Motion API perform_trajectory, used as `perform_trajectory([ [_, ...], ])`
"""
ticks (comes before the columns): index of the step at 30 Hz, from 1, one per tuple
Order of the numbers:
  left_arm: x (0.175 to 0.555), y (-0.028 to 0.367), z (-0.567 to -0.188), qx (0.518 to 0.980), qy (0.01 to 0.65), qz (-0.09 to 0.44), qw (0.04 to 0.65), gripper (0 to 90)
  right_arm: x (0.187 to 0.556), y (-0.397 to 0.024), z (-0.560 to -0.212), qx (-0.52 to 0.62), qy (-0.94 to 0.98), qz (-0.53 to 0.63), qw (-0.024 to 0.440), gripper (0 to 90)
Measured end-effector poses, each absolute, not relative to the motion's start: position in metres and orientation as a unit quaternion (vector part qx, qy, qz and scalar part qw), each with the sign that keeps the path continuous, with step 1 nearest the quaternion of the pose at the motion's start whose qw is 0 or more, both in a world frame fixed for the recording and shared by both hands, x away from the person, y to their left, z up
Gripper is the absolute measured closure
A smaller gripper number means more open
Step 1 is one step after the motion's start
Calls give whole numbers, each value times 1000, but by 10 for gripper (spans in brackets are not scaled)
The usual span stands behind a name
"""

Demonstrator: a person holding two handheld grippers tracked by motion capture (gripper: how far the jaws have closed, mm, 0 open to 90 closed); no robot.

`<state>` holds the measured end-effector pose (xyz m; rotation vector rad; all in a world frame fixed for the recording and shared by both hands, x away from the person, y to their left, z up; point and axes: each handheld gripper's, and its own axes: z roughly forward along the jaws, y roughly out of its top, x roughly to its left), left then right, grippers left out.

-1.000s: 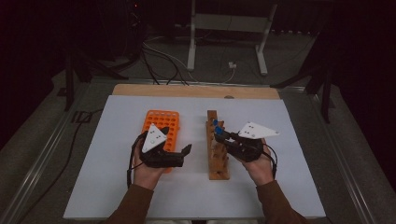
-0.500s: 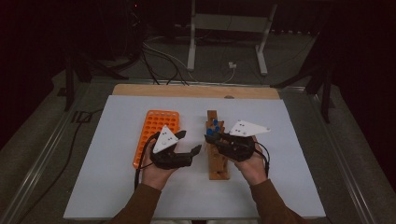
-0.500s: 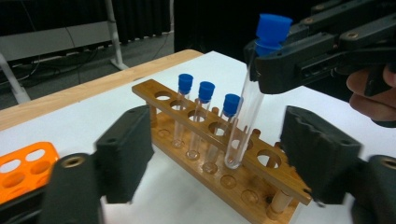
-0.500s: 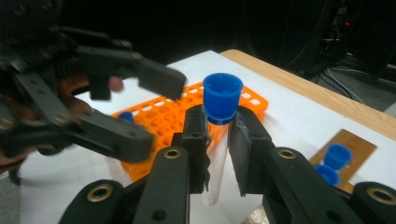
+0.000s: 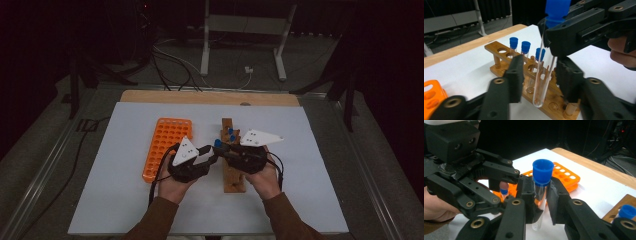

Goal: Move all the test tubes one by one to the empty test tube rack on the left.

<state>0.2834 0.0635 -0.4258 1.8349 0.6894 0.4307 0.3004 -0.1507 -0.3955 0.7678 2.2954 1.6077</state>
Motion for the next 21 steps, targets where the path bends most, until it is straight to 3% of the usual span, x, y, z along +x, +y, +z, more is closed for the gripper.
perform_trajectory([
  [7,281,63,-427,774,276,185,538,766,299,-148,-396,261,786,548,114,770],
  [14,280,63,-427,773,275,183,541,781,300,-149,-396,257,788,549,110,759],
  [21,285,74,-431,760,306,177,546,782,299,-155,-393,245,786,558,102,589],
])
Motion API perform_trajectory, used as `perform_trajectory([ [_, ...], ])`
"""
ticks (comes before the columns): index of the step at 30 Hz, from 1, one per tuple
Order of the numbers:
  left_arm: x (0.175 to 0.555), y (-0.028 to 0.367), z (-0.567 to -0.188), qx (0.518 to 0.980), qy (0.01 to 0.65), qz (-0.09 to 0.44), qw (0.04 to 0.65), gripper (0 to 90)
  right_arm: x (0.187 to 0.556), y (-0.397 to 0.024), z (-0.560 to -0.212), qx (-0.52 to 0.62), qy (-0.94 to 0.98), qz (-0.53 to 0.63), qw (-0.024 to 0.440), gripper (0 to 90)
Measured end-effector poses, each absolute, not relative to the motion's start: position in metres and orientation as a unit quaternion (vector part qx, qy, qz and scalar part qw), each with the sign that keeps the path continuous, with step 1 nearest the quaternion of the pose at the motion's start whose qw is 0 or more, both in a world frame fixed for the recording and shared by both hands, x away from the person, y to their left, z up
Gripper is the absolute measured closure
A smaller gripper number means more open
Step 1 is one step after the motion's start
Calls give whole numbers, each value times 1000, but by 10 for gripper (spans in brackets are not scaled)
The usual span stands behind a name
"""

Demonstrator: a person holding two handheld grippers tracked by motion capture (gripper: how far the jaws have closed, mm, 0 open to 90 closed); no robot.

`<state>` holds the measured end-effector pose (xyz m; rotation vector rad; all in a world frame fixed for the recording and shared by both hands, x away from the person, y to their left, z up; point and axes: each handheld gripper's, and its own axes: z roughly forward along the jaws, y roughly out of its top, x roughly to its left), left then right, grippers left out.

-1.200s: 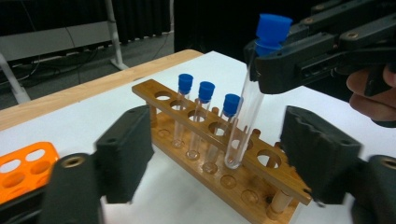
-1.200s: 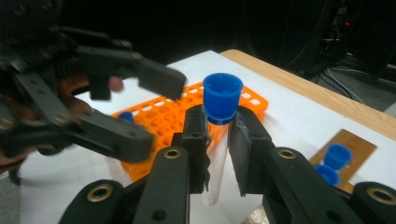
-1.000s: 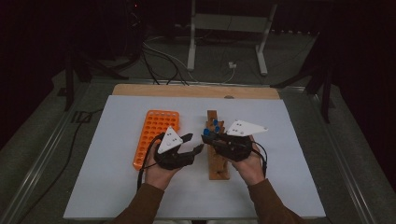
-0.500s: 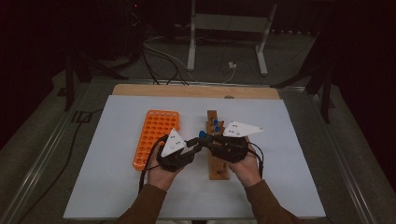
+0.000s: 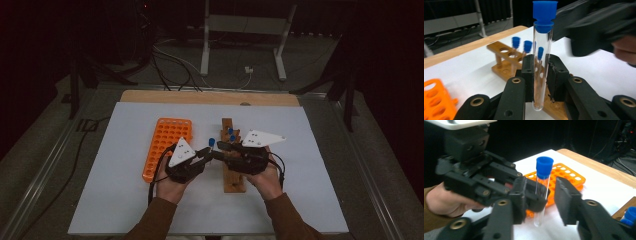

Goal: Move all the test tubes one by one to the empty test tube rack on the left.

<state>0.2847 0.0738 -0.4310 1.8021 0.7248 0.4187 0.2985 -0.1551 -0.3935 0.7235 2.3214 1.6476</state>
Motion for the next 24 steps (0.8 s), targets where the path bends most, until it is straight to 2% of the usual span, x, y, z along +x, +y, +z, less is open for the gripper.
perform_trajectory([
  [6,285,86,-431,750,319,174,552,783,298,-165,-398,260,787,547,116,422],
  [17,283,103,-429,735,338,181,560,783,299,-183,-411,296,787,520,151,171],
  [24,282,118,-426,725,350,181,565,783,299,-196,-416,316,780,517,159,125],
])
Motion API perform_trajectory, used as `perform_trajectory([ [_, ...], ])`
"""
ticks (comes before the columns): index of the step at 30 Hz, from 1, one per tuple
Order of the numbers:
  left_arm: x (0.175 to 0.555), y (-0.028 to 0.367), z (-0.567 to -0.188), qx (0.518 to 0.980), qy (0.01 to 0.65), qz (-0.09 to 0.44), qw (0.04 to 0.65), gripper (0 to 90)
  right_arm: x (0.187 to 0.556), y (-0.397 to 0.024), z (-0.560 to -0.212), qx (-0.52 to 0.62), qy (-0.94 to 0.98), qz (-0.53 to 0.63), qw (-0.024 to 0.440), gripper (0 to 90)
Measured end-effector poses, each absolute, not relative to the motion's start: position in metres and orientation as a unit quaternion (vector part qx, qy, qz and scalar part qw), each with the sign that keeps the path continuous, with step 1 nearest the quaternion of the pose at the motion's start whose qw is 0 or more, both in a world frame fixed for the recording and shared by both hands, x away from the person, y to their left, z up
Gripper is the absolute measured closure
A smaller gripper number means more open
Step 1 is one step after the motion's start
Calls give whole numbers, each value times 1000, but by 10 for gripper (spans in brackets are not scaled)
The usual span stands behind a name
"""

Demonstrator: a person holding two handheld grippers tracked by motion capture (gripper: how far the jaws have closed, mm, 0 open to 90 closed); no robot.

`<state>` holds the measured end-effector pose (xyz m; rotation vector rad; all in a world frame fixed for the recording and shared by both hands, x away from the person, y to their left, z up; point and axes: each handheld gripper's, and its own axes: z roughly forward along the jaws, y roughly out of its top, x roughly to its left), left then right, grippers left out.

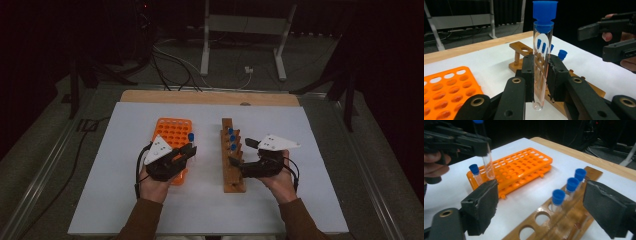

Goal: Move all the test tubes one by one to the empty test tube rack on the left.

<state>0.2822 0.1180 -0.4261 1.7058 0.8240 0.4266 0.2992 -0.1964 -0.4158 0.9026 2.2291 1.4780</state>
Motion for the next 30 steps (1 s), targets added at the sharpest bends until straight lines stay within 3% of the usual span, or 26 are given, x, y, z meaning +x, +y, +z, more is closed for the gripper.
perform_trajectory([
  [13,269,144,-422,715,356,177,575,783,298,-210,-423,341,771,512,166,28],
  [30,254,167,-429,725,350,174,567,782,298,-212,-426,343,768,517,163,25],
])
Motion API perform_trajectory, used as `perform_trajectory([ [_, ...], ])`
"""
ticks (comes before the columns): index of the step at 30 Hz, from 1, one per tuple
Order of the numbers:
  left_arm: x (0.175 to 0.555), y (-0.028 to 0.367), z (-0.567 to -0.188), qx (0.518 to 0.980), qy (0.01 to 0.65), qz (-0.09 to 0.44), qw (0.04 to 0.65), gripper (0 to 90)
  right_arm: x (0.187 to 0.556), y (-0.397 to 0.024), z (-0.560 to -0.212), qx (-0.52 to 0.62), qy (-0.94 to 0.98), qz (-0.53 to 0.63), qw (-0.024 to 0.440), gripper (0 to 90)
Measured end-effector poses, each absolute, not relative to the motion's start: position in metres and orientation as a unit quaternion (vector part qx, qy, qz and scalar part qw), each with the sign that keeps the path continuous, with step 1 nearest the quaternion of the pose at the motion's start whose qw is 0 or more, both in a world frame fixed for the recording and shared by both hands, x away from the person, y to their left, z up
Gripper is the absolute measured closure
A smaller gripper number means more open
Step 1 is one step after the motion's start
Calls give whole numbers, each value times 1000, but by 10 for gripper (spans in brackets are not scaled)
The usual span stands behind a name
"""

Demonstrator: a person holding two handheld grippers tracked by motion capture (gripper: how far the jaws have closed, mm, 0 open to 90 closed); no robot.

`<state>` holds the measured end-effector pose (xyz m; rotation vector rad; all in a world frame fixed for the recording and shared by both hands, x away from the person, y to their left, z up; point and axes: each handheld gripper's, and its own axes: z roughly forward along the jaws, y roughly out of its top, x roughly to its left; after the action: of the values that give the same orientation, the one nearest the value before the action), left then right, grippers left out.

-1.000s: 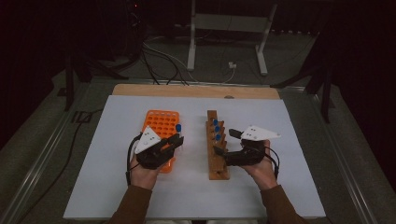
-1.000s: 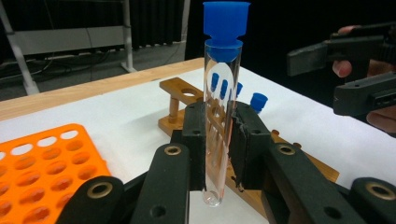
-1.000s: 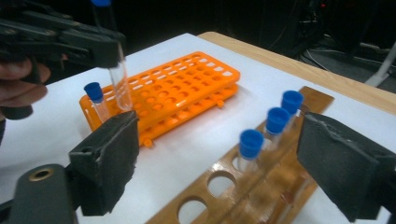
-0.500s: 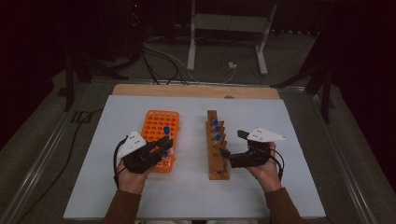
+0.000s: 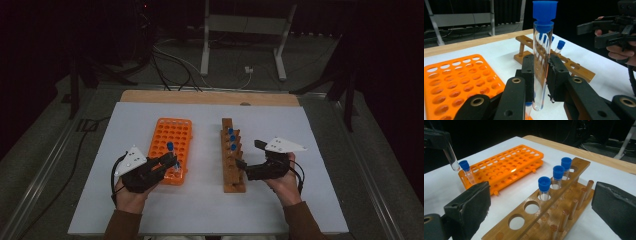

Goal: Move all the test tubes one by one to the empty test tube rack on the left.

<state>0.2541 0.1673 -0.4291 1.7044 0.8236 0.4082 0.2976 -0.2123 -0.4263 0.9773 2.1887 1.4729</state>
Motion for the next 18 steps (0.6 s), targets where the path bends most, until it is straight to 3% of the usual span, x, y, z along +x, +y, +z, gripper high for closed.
perform_trajectory([
  [18,264,173,-460,742,352,211,531,782,297,-212,-427,344,766,516,166,25],
])
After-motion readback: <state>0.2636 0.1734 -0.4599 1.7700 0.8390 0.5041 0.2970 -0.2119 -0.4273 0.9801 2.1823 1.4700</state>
